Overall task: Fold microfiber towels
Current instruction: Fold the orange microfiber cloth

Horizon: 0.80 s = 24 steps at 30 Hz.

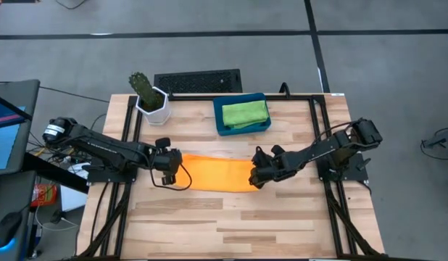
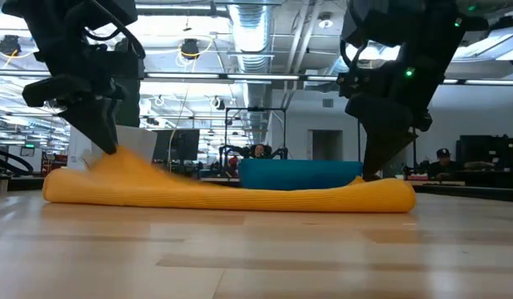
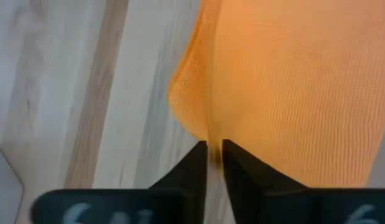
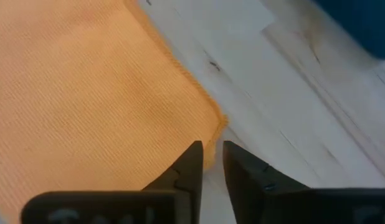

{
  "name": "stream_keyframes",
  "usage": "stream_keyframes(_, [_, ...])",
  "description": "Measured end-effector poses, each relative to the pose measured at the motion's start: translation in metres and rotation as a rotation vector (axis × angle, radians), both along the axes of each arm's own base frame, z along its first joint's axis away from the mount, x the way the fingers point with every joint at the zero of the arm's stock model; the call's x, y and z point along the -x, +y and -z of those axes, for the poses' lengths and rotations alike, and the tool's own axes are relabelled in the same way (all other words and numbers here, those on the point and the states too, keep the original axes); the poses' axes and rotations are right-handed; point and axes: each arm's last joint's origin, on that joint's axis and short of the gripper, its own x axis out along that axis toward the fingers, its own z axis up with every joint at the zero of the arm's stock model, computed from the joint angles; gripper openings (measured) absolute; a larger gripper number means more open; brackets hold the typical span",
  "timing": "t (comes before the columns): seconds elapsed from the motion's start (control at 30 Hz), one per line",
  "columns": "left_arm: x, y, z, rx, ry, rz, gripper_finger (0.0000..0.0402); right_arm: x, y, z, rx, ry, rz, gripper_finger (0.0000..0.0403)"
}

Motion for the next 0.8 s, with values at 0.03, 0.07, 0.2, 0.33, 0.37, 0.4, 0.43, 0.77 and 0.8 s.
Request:
stream_keyframes(0.03, [0.0, 0.001, 0.0, 0.0, 0.0, -0.004, 0.0052, 0.0, -0.001, 0.0, -0.001, 0.0, 0.003, 0.009])
stream_keyframes(0.07, [0.0, 0.002, 0.0, 0.001, -0.001, -0.008, 0.0064, 0.0, -0.001, 0.0, -0.001, 0.0, 0.004, 0.0097])
stream_keyframes(0.2, [-0.001, 0.004, 0.0, 0.012, -0.002, -0.015, 0.0115, -0.001, 0.0, 0.0, 0.009, -0.015, 0.005, 0.0118])
stream_keyframes(0.33, [-0.005, 0.007, -0.012, 0.015, -0.027, -0.036, 0.0151, -0.002, 0.006, -0.015, 0.05, -0.134, 0.003, 0.0126])
stream_keyframes(0.37, [-0.007, 0.008, -0.021, 0.018, -0.053, -0.041, 0.0156, -0.001, 0.008, -0.02, 0.061, -0.168, 0.003, 0.0127])
stream_keyframes(0.4, [-0.009, 0.008, -0.029, 0.022, -0.083, -0.044, 0.016, -0.001, 0.009, -0.024, 0.071, -0.193, 0.004, 0.0127])
stream_keyframes(0.43, [-0.011, 0.009, -0.037, 0.025, -0.111, -0.042, 0.0161, 0.0, 0.009, -0.028, 0.078, -0.214, 0.007, 0.0127])
stream_keyframes(0.77, [0.011, 0.031, -0.081, 0.096, -0.34, -0.134, 0.0145, 0.0, -0.025, -0.026, -0.129, -0.104, 0.071, 0.0157])
stream_keyframes(0.8, [0.014, 0.033, -0.084, 0.121, -0.355, -0.135, 0.0143, -0.002, -0.029, -0.026, -0.153, -0.1, 0.048, 0.0164])
